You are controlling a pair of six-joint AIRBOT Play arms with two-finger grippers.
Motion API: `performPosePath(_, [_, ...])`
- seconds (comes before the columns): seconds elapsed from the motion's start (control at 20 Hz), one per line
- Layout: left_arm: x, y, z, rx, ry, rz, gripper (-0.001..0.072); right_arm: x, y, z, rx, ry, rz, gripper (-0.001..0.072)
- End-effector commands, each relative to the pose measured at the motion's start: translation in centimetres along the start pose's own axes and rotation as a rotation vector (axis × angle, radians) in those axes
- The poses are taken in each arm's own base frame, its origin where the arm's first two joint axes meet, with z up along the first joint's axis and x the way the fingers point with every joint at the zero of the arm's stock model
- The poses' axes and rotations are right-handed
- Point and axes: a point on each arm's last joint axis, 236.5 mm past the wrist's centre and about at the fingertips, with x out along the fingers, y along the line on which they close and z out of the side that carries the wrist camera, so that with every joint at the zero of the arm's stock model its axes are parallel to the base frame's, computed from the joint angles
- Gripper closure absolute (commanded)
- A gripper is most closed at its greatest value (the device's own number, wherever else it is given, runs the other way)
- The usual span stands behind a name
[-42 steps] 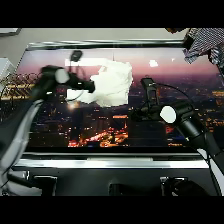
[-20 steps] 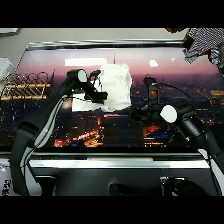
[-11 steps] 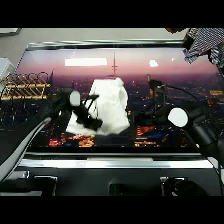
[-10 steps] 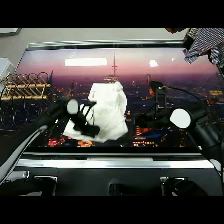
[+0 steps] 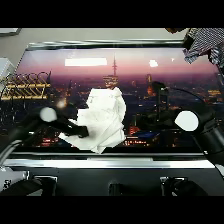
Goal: Fold the clothes and pants, and hang the long-sleeved shirts on hangers.
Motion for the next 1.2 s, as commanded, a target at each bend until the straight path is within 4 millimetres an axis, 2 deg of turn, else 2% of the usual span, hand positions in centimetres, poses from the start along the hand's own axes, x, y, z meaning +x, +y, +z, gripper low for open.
performPosePath(0.0, [-7.3,5.4,1.6,-0.139,-0.238,0.022,0.0099,-0.2,1.6,2.2,0.064,-0.09,0.072,0.0614])
performPosePath(0.05, [-8.2,7.7,0.5,-0.227,-0.279,0.026,0.0098,-0.3,1.8,2.7,0.083,-0.111,0.081,0.0541])
performPosePath(0.1, [-8.1,9.4,-0.8,-0.31,-0.297,0.013,0.0098,-0.4,2.0,3.2,0.099,-0.131,0.09,0.0495])
performPosePath(0.15, [-7.4,10.3,-2.1,-0.39,-0.308,-0.043,0.0098,-0.4,2.1,3.5,0.114,-0.144,0.097,0.0495])
performPosePath(0.25, [-5.6,10.4,-3.3,-0.529,-0.337,-0.212,0.0097,-0.5,2.1,3.7,0.137,-0.152,0.102,0.0495])
performPosePath(0.35, [-4.4,10.9,-3.6,-0.635,-0.388,-0.334,0.0089,-0.5,2.2,3.7,0.16,-0.149,0.108,0.0495])
performPosePath(0.55, [-2.8,13.0,-4.6,-0.73,-0.434,-0.337,0.0089,-0.5,2.9,3.5,0.176,-0.137,0.136,0.0495])
performPosePath(0.7, [-2.3,14.3,-4.2,-0.755,-0.467,-0.299,0.0089,-0.5,3.1,3.4,0.184,-0.132,0.147,0.0489])
performPosePath(0.85, [-0.8,14.9,-4.0,-0.791,-0.434,-0.296,0.0089,-0.6,3.2,3.5,0.198,-0.134,0.15,0.0478])
performPosePath(1.0, [1.5,14.0,-3.7,-0.765,-0.37,-0.327,0.009,-0.6,3.6,3.6,0.207,-0.137,0.168,0.0478])
performPosePath(1.15, [2.6,13.2,-2.2,-0.766,-0.377,-0.362,0.0093,-0.8,4.1,4.0,0.216,-0.152,0.193,0.0478])
